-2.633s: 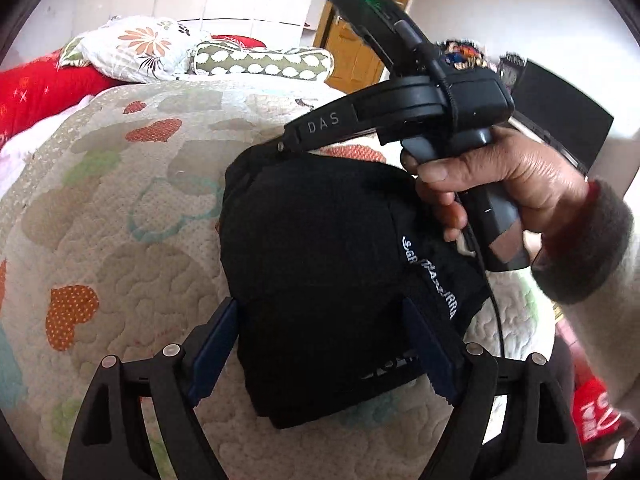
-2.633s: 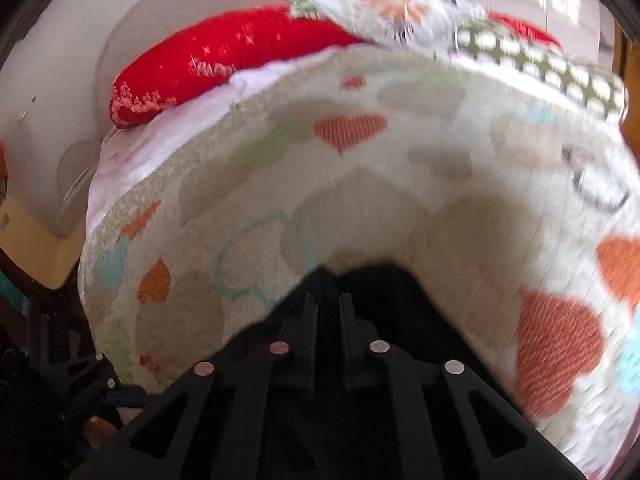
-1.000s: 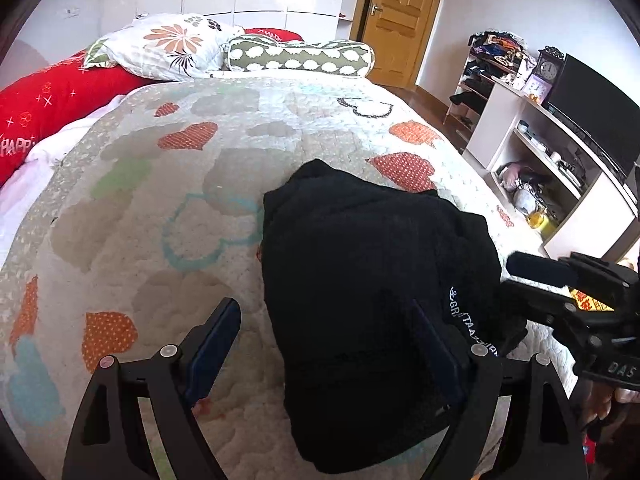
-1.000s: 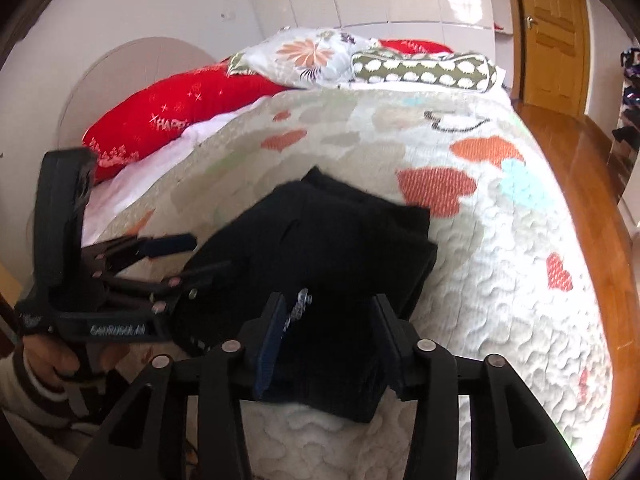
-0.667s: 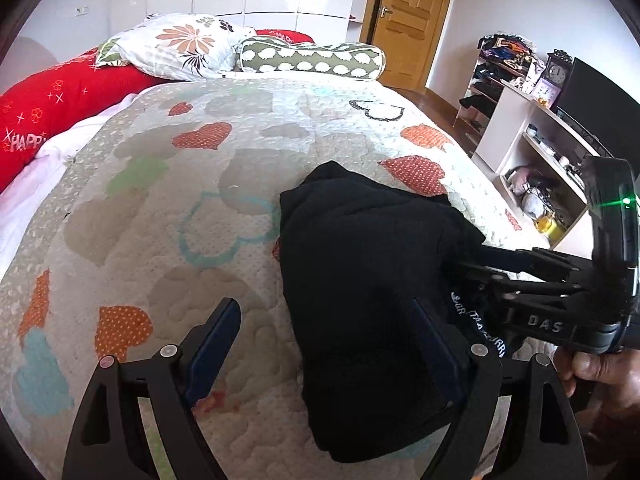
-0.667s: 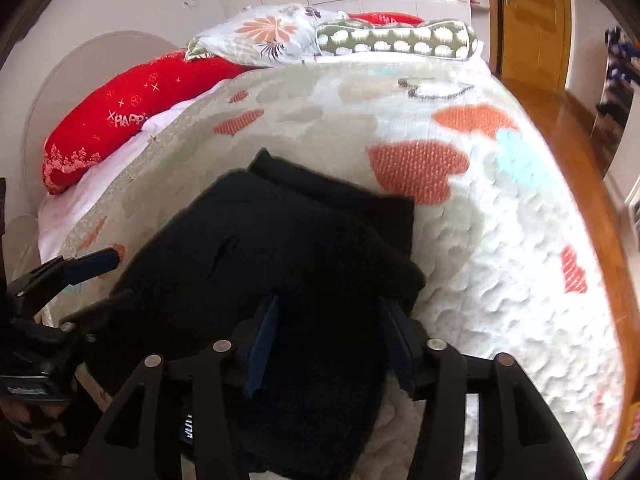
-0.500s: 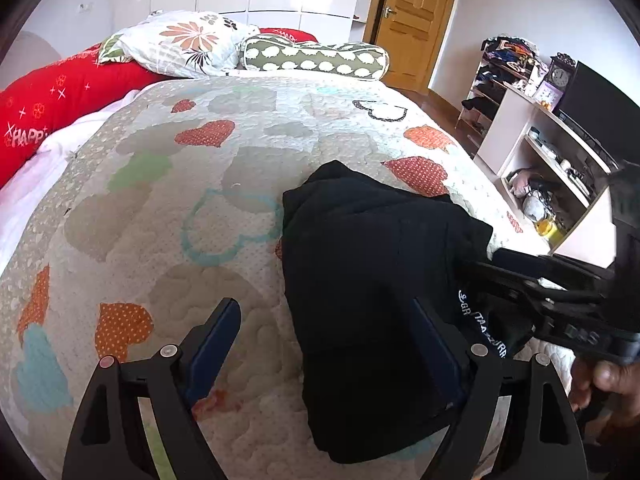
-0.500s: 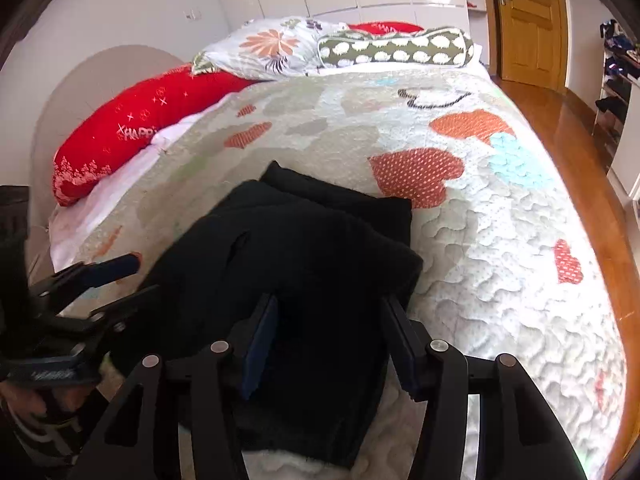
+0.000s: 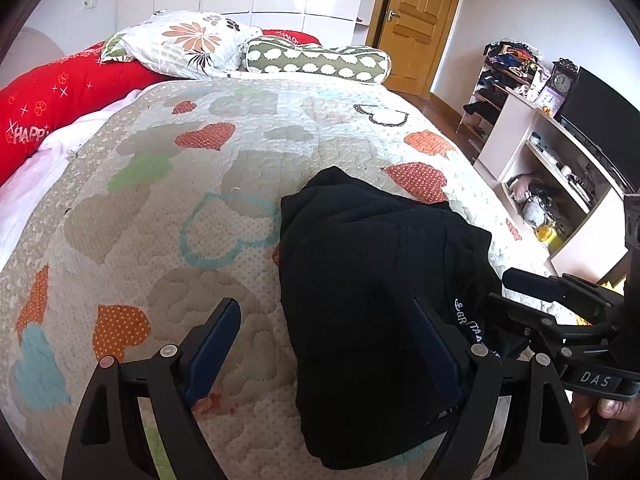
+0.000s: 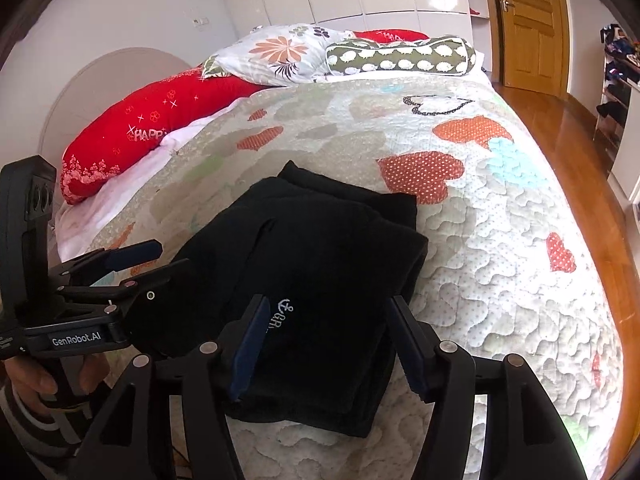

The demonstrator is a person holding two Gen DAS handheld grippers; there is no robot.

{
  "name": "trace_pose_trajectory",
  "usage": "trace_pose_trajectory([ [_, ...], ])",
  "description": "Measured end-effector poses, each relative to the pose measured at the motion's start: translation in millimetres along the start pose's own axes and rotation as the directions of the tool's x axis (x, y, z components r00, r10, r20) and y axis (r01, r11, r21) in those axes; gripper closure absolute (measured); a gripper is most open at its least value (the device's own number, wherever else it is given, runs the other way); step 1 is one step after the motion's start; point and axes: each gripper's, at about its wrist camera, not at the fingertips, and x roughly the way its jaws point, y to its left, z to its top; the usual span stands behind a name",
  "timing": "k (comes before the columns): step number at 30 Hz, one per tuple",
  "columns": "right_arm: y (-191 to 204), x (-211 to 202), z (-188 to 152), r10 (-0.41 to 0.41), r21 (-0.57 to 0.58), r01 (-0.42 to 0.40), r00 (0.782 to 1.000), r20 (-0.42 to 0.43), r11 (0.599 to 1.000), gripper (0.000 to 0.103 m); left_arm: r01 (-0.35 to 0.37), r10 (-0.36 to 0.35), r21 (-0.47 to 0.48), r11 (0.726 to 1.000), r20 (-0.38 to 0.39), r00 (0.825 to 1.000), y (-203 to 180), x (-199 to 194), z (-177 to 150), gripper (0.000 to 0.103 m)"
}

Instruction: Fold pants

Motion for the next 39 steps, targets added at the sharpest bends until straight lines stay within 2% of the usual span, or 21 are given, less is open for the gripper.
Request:
trace_pose_trajectory([
  [2, -2, 1, 0, 0.0, 0.004, 0.0, 1.0, 0.001, 1.0, 0.029, 0.012, -0.012, -0.008, 1.0, -0.004, 1.0, 3, 1, 1, 0.018],
  [10, -15, 6, -2, -0.009, 0.042, 0.01, 1.0, -0.02, 0.999, 0.029, 0.027, -0.029, -0.065, 0.998, -0.024, 0.999, 15, 10, 5, 0.018],
  [20, -28, 19, -2, -0.003, 0.084, 0.007, 0.999, -0.041, 0.996, 0.027, 0.026, -0.028, -0.068, 0.997, -0.036, 0.999, 12, 23, 5, 0.018],
  [39, -30, 27, 0, 0.004, 0.092, 0.001, 0.999, -0.049, 0.996, 0.023, 0.034, -0.037, -0.081, 0.996, -0.04, 0.999, 10, 34, 6, 0.017],
])
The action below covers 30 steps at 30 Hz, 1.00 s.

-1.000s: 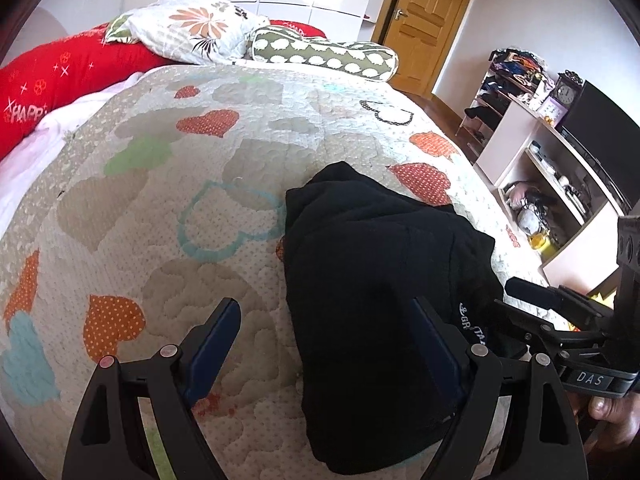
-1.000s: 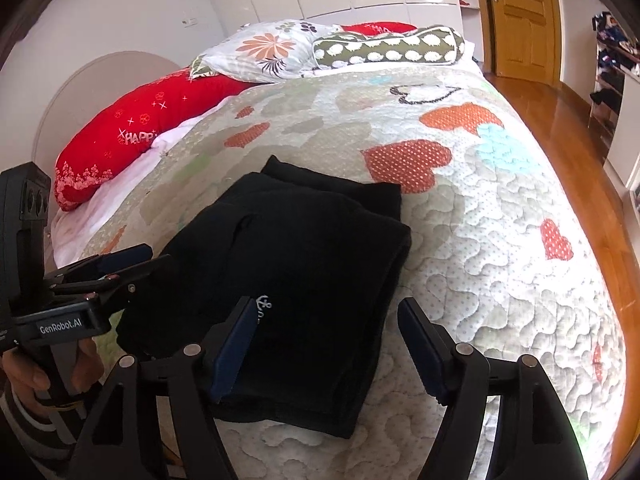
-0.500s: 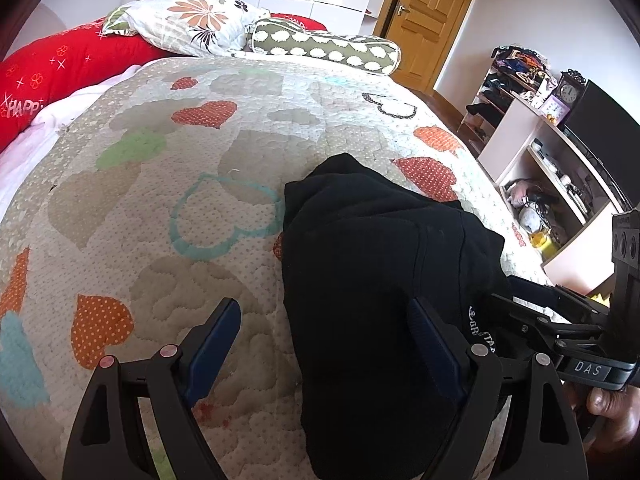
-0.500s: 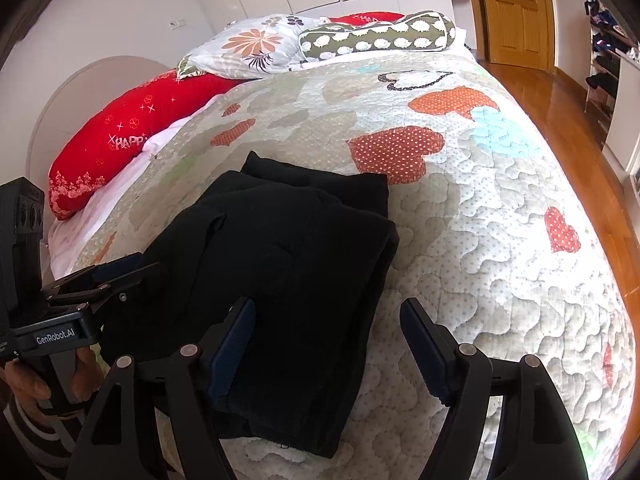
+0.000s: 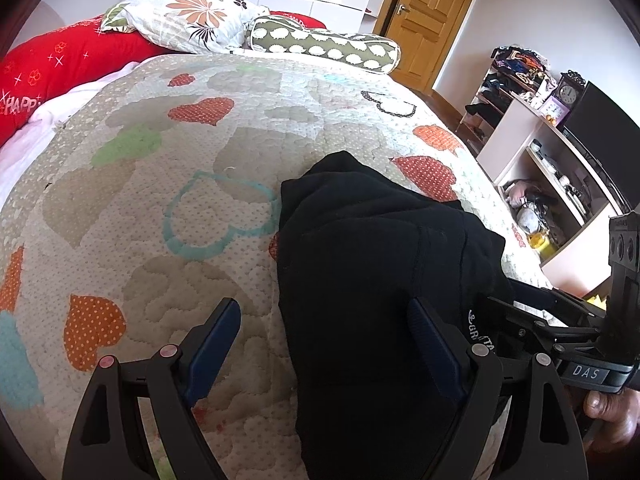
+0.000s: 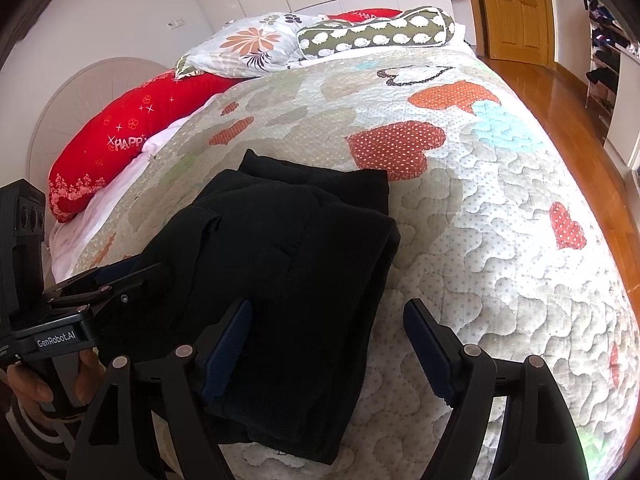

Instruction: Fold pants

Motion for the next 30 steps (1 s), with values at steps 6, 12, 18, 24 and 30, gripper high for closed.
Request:
trace_pose_trajectory([
  [6, 0, 1, 0, 0.005, 0.005, -0.005, 1.0, 0.0, 1.0, 0.023, 0.004, -0.004, 0.002, 1.0, -0.005, 1.0, -2, 2, 0, 0.017],
  [12, -1, 2, -1, 0.012, 0.006, -0.012, 1.0, 0.001, 1.0, 0.021, 0.008, -0.008, 0.004, 1.0, -0.01, 1.0, -3, 7, 1, 0.017],
  [18, -4, 3, -1, 0.026, 0.007, -0.026, 1.0, 0.004, 1.0, 0.021, 0.01, -0.01, -0.001, 1.0, -0.014, 1.0, -3, 10, 1, 0.016],
  [24, -5, 5, -2, 0.051, -0.007, -0.051, 0.999, 0.015, 0.999, 0.019, 0.021, -0.021, -0.005, 1.0, -0.024, 0.999, -4, 15, 2, 0.015],
  [30, -6, 9, -1, 0.069, -0.009, -0.069, 0.997, 0.019, 0.998, 0.019, 0.037, -0.038, -0.017, 0.999, -0.038, 0.999, -3, 22, 5, 0.014],
])
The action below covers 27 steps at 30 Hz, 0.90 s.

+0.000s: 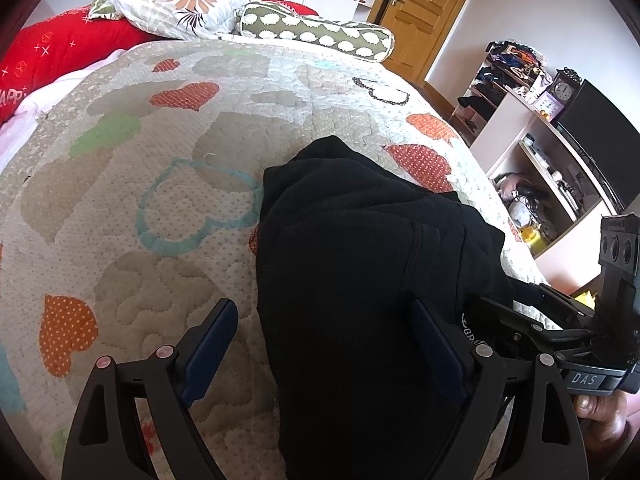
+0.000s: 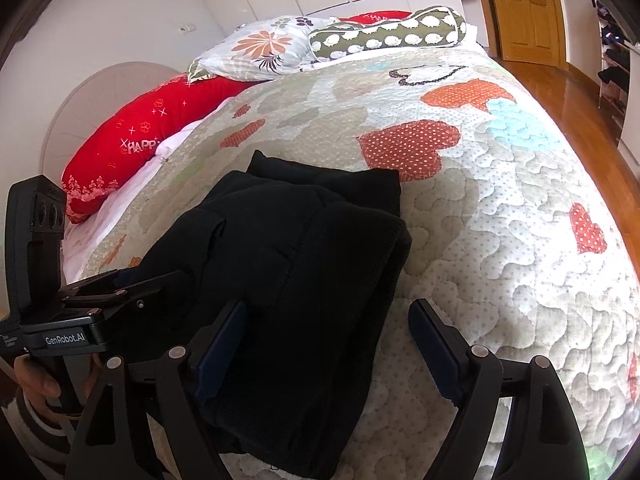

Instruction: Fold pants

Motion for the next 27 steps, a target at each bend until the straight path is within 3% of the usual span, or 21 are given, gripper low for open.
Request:
trace_pose_trajectory([
  [13, -1, 6, 6, 0.006, -0.003, -0.006, 1.0, 0.009, 1.0, 0.017, 0.013, -0.014, -0.019, 1.0, -0.015, 1.0, 0, 7, 1, 0.012],
  [17, -6, -7, 14, 0.02, 0.03, -0.022, 0.998, 0.063, 0.999, 0.017, 0.015, -0.016, -0.023, 1.0, -0.012, 1.0, -1, 8, 1, 0.012],
  [22, -3, -6, 31, 0.025, 0.003, -0.025, 0.997, 0.069, 1.0, 0.035, 0.001, -0.001, -0.011, 1.0, 0.001, 1.0, -2, 2, 4, 0.014],
  [24, 4, -2, 33, 0.041, -0.051, -0.039, 0.998, 0.052, 0.998, 0.057, -0.031, 0.03, 0.02, 0.999, 0.038, 0.999, -2, -7, 11, 0.014],
  [27, 12, 1, 32, 0.024, -0.121, -0.02, 0.999, 0.037, 0.992, 0.065, -0.044, 0.039, 0.058, 0.997, 0.081, 0.996, 4, -15, 32, 0.013],
])
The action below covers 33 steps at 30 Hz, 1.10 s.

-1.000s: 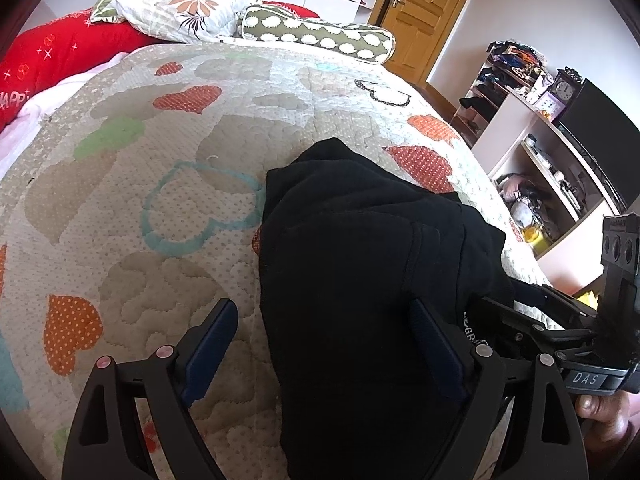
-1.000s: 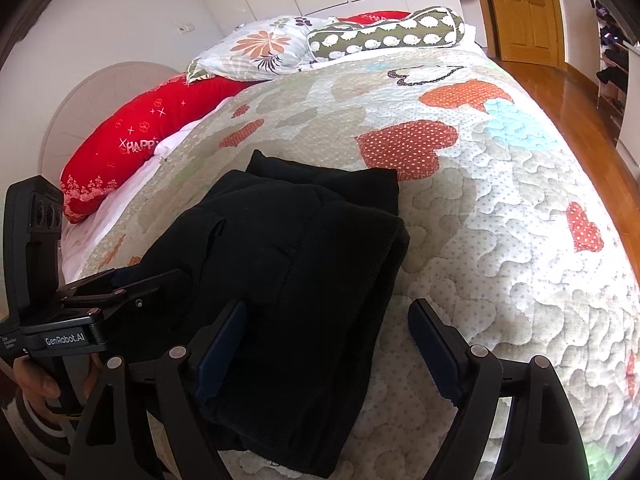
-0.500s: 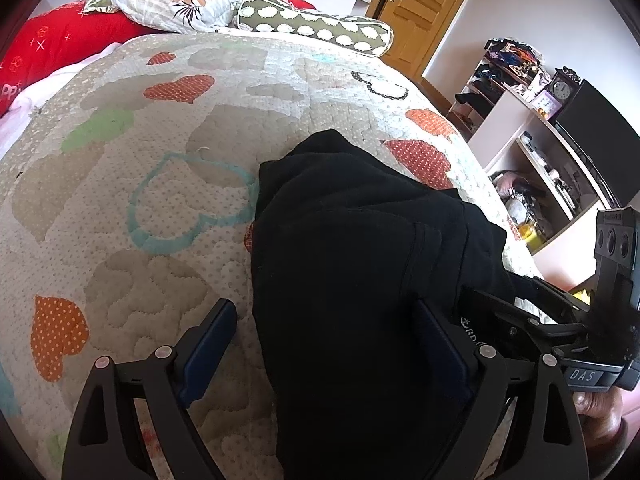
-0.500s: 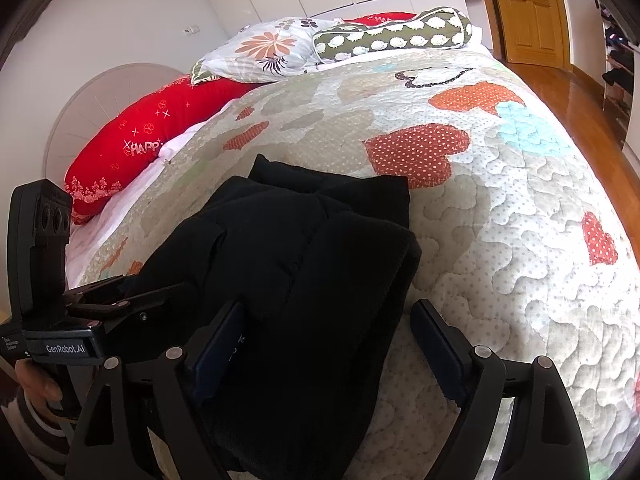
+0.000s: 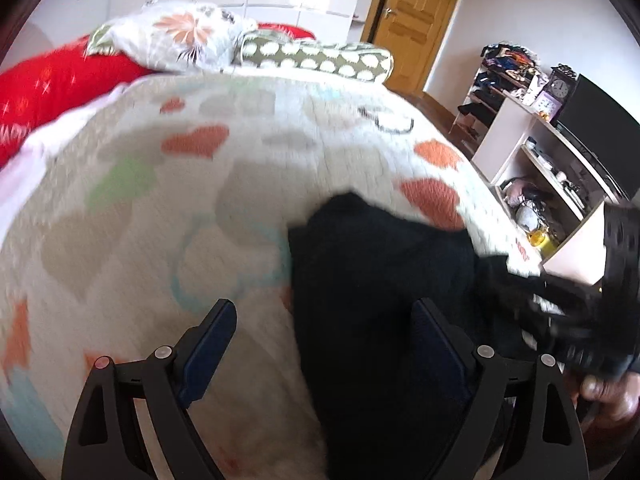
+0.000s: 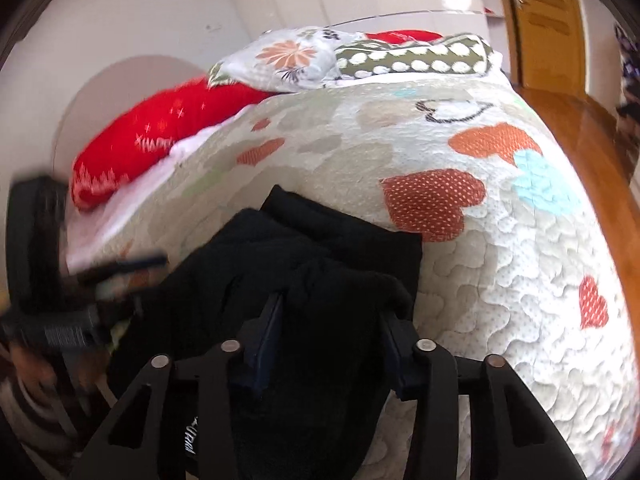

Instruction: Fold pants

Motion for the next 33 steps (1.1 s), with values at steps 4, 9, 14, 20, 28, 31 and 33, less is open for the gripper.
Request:
trace_pose_trajectory([
  [4, 2, 0, -2, 0.043, -0.013, -0.043, 0.999, -0.003, 0.999, 0.077, 0.109, -0.106, 0.053, 0.993, -0.04, 0.993, 7, 20, 27, 0.013],
  [9, -2, 0, -3, 0.049, -0.001, -0.049, 0.999, 0.01, 0.999, 0.077, 0.181, -0.152, 0.229, 0.956, -0.137, 0.979, -4, 64, 44, 0.018],
  [14, 3, -5, 1, 0.033, -0.023, -0.032, 0.998, 0.045, 0.999, 0.094, 0.262, -0.215, 0.262, 0.929, -0.193, 0.957, -8, 79, 46, 0.091],
  [20, 19, -21, 32, 0.008, -0.121, 0.006, 0.993, 0.114, 0.993, 0.096, 0.226, -0.213, 0.226, 0.947, -0.081, 0.974, 3, 51, 56, 0.094],
  [28, -8, 1, 9, -0.056, -0.009, 0.056, 0.998, 0.015, 0.998, 0.078, 0.131, -0.117, 0.189, 0.973, -0.085, 0.99, 5, 63, 38, 0.095],
  [31, -9, -21, 10, -0.1, -0.005, 0.101, 0.994, 0.043, 0.995, 0.067, 0.093, -0.087, 0.152, 0.984, -0.041, 0.995, 6, 44, 42, 0.076],
  [33, -6, -37, 13, -0.082, -0.008, 0.083, 0.993, 0.08, 0.997, 0.067, 0.088, -0.088, 0.123, 0.989, -0.007, 0.996, 6, 23, 42, 0.052],
])
